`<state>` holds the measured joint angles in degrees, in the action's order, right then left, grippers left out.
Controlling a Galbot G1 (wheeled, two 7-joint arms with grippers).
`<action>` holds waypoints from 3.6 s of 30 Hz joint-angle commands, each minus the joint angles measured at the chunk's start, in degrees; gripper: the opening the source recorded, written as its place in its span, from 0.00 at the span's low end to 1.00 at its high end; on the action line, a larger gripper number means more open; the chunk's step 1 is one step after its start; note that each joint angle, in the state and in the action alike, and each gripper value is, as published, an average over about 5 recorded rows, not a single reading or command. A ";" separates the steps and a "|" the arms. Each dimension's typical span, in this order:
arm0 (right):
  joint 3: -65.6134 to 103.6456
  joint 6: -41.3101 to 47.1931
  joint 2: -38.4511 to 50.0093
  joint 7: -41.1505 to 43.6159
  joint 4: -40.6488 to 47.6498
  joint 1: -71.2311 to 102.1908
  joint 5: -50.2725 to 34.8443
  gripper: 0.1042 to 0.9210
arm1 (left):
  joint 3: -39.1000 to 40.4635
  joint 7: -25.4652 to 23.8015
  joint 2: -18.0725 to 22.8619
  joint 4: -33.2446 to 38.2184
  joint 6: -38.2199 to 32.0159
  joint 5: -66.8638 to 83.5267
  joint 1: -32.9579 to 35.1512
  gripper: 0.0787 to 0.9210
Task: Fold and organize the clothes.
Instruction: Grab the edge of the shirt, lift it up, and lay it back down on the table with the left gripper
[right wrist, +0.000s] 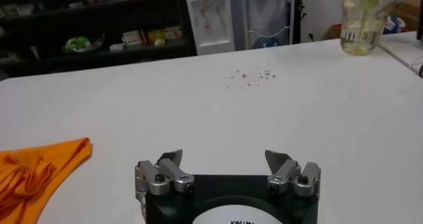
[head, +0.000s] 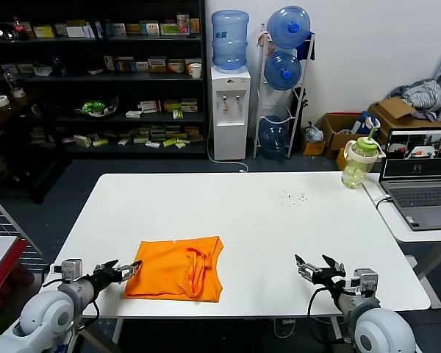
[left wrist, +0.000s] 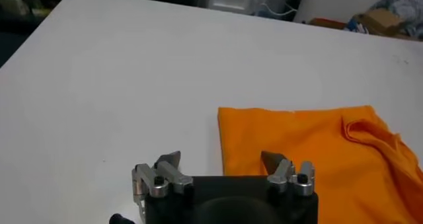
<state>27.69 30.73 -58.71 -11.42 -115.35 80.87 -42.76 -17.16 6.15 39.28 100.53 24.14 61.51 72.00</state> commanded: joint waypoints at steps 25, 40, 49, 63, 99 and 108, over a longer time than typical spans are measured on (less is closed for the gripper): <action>0.01 -0.03 -0.12 -0.19 0.01 0.19 0.13 0.88 | 3.58 -1.70 0.40 -1.40 0.18 0.21 -1.62 0.26; -0.52 -0.57 -0.31 0.38 1.48 -1.00 0.10 0.88 | -2.64 4.57 -1.21 10.32 1.15 -3.09 0.97 0.01; -0.15 -1.56 1.01 1.54 -0.62 -2.79 0.61 0.88 | -13.69 8.24 -6.63 13.32 3.23 -4.40 6.15 0.01; 3.56 -3.53 2.54 2.79 -4.59 -0.63 1.45 0.88 | -23.46 1.53 -8.78 2.11 -1.14 -16.32 12.29 0.01; 8.64 -2.07 -3.97 0.61 -7.72 8.60 7.29 0.88 | 37.44 36.14 31.81 1.71 5.61 19.19 -36.83 0.01; 7.45 -2.04 -3.78 0.61 -6.09 6.76 7.00 0.88 | 36.17 34.42 33.00 -0.52 5.22 12.92 -33.46 0.01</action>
<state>34.91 28.52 -61.70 -10.59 -121.97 87.06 -36.23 8.23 35.73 61.47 105.17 28.44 74.40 46.64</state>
